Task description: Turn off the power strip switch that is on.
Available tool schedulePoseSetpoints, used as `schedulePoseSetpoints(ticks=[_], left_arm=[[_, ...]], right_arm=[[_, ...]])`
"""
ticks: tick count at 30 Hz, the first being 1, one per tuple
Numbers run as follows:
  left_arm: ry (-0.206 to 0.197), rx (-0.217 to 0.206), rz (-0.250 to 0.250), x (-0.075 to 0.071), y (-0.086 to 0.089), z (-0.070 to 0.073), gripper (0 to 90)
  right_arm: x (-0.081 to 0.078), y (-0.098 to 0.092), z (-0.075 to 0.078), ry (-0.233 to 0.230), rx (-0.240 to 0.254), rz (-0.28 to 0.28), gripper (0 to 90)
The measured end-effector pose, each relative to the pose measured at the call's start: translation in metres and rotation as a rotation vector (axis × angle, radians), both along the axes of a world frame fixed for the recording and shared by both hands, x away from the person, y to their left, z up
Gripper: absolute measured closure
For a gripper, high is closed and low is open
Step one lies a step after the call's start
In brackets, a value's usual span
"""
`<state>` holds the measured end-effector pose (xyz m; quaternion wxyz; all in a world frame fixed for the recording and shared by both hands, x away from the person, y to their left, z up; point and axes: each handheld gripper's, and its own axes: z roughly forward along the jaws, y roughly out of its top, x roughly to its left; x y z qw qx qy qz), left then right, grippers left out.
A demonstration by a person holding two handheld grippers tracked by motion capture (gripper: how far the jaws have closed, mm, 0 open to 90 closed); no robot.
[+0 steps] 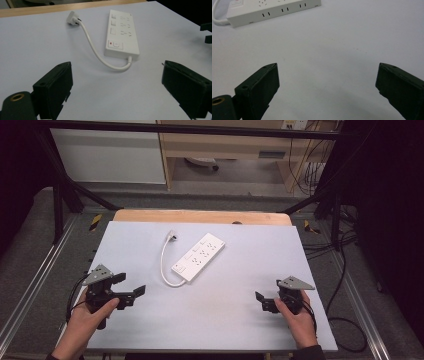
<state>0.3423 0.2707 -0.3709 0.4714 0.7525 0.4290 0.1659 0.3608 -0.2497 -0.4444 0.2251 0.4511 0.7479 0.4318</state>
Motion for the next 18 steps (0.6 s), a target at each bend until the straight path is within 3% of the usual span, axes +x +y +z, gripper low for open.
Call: schedulePoseSetpoints(ticks=[18], left_arm=[[0.005,0.025,-0.055,0.022,-0.026,0.013,12.6]], right_arm=[[-0.001,0.000,0.001,-0.005,0.003,0.000,5.3]])
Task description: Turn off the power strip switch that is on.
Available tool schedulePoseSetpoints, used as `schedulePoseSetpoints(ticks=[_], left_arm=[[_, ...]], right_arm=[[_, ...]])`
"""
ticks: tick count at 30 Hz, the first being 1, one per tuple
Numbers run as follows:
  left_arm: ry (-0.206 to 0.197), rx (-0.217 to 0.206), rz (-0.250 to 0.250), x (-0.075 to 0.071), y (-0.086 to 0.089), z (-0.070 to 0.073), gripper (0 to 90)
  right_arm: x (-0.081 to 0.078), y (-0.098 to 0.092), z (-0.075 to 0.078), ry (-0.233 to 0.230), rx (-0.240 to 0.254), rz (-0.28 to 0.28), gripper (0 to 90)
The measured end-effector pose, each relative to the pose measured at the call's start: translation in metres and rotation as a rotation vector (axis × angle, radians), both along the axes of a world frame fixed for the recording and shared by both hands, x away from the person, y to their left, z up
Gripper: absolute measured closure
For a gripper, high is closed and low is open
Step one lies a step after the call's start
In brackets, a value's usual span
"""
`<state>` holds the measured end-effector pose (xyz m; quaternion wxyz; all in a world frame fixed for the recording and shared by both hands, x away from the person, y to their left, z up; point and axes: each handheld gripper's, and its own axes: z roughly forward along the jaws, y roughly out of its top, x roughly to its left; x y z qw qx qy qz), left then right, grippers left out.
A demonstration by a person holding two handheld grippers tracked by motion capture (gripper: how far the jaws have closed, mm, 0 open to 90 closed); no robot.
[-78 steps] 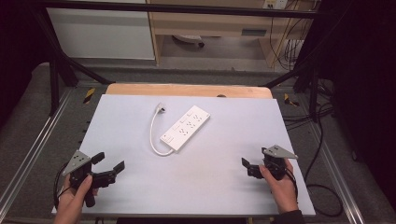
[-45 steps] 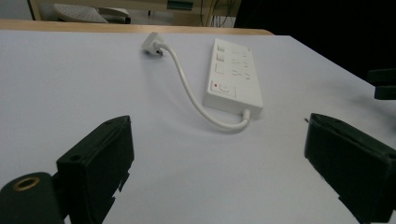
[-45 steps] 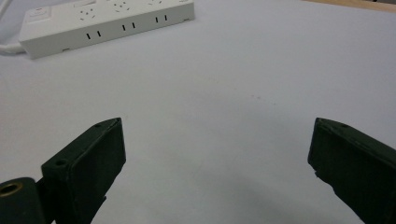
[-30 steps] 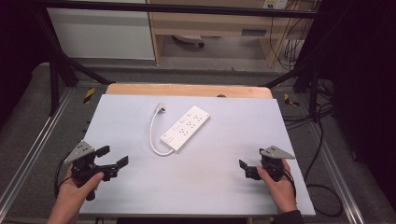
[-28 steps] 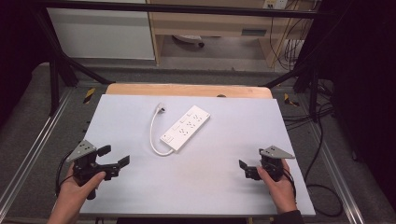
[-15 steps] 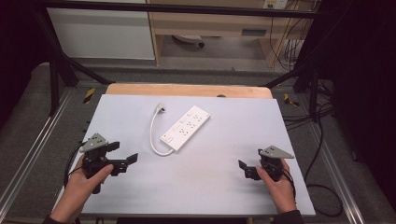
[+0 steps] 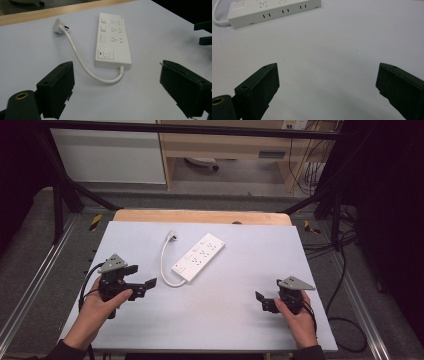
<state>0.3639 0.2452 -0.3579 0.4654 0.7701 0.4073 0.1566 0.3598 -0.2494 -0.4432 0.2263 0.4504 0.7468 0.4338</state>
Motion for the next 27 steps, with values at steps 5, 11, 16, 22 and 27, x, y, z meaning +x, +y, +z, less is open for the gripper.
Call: schedulePoseSetpoints(ticks=[5,11,16,22,27], left_arm=[[0.001,0.008,0.023,0.006,-0.006,0.002,15.2],[0.012,0.019,0.041,0.016,-0.011,0.006,15.2],[0.010,0.014,0.032,0.024,-0.018,0.010,15.2],[-0.017,0.042,0.010,0.034,-0.028,0.013,17.9],[-0.035,0.022,0.025,0.045,-0.034,0.018,17.4]], right_arm=[[0.000,0.001,0.000,-0.001,0.000,0.003,5.2],[0.000,0.001,0.000,-0.004,-0.005,0.010,5.1],[0.000,0.002,0.000,-0.005,-0.006,0.010,5.1],[0.000,0.002,0.000,-0.005,-0.005,0.014,5.1],[0.002,0.007,-0.001,0.001,-0.013,0.017,5.0]])
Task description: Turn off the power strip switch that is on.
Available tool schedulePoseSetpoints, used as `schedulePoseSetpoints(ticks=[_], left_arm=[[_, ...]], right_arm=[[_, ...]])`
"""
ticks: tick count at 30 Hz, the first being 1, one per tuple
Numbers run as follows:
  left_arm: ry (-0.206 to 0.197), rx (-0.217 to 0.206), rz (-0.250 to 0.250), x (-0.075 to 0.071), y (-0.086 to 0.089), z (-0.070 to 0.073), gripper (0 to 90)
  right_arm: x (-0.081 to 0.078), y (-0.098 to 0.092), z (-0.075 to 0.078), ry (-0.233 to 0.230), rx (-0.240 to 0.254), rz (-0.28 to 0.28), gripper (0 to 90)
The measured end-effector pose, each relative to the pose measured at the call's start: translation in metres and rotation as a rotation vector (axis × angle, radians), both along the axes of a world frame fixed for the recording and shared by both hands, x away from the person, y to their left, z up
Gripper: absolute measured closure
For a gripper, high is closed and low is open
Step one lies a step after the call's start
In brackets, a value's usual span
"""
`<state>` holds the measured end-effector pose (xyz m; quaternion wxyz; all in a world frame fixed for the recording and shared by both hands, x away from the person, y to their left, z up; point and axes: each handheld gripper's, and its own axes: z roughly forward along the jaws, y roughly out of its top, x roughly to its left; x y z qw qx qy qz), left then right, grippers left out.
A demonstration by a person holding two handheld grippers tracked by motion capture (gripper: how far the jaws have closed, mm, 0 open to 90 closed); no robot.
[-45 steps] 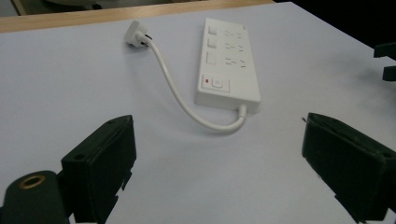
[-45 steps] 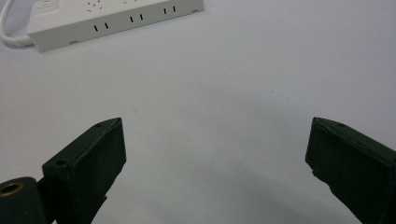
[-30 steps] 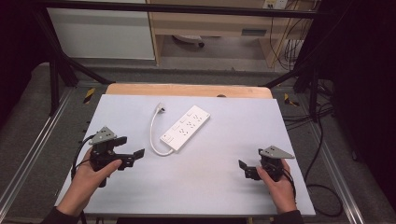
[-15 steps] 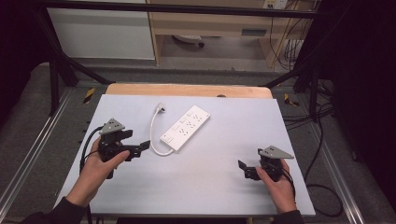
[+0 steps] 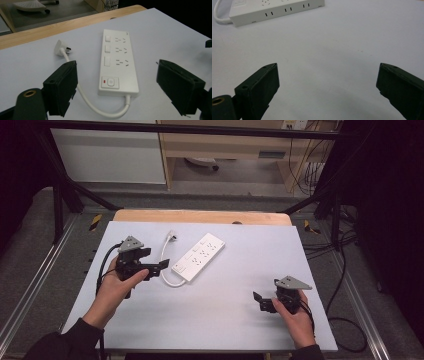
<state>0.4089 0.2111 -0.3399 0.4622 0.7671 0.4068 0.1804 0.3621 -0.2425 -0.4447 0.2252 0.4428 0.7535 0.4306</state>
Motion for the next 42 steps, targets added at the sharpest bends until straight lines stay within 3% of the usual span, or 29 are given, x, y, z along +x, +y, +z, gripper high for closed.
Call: schedulePoseSetpoints(ticks=[13,27,42], left_arm=[[0.013,0.031,-0.026,0.020,-0.019,0.007,17.2],[-0.020,0.039,-0.066,0.032,-0.032,0.009,17.7],[-0.031,0.059,-0.051,0.050,-0.046,0.008,19.6]], right_arm=[[-0.002,0.000,0.001,-0.010,-0.004,0.013,5.0],[-0.001,0.002,0.002,-0.012,-0.005,0.022,4.9],[-0.002,-0.001,0.002,-0.011,0.019,0.015,4.5]])
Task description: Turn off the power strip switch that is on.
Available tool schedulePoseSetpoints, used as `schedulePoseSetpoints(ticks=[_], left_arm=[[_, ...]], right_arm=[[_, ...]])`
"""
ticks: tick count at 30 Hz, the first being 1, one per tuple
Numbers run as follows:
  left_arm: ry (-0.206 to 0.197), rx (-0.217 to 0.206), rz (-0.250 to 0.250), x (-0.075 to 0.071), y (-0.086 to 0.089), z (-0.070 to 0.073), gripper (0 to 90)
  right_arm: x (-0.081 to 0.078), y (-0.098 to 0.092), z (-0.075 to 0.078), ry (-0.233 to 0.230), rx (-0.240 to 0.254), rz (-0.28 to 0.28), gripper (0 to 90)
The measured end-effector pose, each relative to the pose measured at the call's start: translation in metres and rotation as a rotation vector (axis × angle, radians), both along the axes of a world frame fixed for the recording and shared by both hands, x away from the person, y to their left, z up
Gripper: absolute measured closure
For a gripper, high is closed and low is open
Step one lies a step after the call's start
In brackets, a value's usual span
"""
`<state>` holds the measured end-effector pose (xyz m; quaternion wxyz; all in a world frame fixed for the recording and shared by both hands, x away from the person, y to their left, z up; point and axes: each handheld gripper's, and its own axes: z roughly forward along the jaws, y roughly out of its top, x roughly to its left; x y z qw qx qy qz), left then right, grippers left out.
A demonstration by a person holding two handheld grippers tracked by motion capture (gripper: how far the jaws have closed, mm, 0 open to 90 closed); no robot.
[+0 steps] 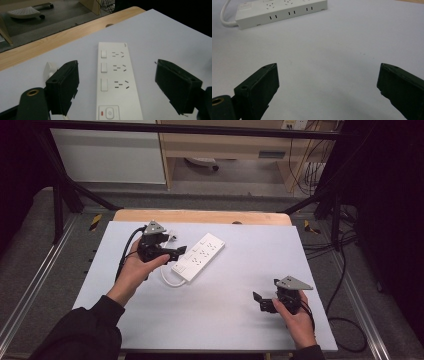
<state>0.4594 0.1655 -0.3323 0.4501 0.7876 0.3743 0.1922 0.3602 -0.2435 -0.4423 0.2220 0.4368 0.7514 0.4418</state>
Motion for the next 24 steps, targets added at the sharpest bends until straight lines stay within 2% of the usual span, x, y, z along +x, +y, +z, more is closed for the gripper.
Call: schedulePoseSetpoints(ticks=[3,9,14,17,24], left_arm=[[-0.003,0.004,0.006,0.004,-0.003,0.000,21.3],[-0.007,-0.015,-0.001,0.014,-0.010,-0.004,21.9],[-0.009,0.002,0.006,0.019,-0.017,-0.007,22.5],[-0.006,0.014,-0.005,0.021,-0.020,-0.010,27.2],[0.036,0.052,-0.003,0.029,-0.027,-0.015,31.0]], right_arm=[[0.000,0.000,0.000,-0.003,-0.003,0.001,4.6],[0.000,-0.001,0.001,-0.006,-0.002,0.002,4.6],[-0.001,-0.003,0.001,-0.010,-0.001,-0.001,4.7],[-0.001,-0.004,0.002,-0.008,0.004,-0.008,4.8],[-0.001,-0.003,0.002,-0.009,0.000,-0.003,4.7]])
